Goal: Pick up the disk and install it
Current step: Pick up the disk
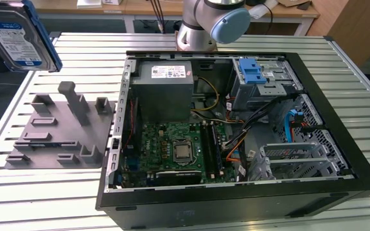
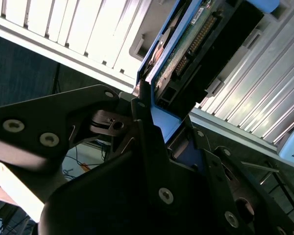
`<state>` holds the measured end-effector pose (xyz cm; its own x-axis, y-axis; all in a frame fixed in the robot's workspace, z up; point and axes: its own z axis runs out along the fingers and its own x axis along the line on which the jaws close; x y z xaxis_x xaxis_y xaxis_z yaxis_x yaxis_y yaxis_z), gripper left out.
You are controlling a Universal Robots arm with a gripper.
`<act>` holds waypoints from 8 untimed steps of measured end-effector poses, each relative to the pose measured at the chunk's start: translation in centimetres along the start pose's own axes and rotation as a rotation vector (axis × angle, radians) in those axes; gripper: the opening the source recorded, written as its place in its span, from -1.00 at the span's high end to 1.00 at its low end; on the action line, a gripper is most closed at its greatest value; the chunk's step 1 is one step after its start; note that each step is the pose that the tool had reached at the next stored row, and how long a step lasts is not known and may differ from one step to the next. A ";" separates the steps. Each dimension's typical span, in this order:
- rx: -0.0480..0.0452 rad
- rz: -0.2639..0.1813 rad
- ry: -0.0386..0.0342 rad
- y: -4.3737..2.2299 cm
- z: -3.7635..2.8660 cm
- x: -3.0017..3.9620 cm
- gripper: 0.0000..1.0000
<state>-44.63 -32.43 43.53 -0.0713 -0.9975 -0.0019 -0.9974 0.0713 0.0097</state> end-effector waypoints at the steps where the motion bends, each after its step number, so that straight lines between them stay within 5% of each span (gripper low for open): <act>1: -0.0001 0.000 0.0000 0.00 -0.06 0.00 0.27; 8: -0.0001 0.000 0.0000 0.00 -0.43 -0.01 0.27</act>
<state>-44.63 -32.42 43.96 -0.0713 -0.9975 -0.0019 -0.9974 0.0712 0.0097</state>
